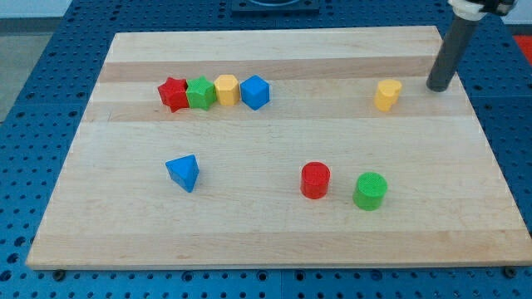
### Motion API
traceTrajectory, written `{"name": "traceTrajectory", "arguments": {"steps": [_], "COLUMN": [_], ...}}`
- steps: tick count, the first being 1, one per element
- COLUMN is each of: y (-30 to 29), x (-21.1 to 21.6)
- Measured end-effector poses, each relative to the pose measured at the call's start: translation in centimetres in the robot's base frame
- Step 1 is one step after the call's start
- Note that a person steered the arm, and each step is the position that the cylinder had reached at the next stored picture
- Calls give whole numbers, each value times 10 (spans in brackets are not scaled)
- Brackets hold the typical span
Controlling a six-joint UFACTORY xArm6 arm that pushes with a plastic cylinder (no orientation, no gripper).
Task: Push the yellow heart bottom to the yellow hexagon
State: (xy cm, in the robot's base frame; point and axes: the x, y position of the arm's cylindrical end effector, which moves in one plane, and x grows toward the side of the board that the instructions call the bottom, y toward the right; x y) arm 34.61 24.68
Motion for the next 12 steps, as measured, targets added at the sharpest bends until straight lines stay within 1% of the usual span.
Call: {"name": "traceTrajectory", "arguments": {"steps": [3,4,5,6,7,8,9,10,12], "y": [-62,-80,-85,-100,-107,-77,-76,-92,-135], "x": [10,25,52,62,61,57,39,29,52]}}
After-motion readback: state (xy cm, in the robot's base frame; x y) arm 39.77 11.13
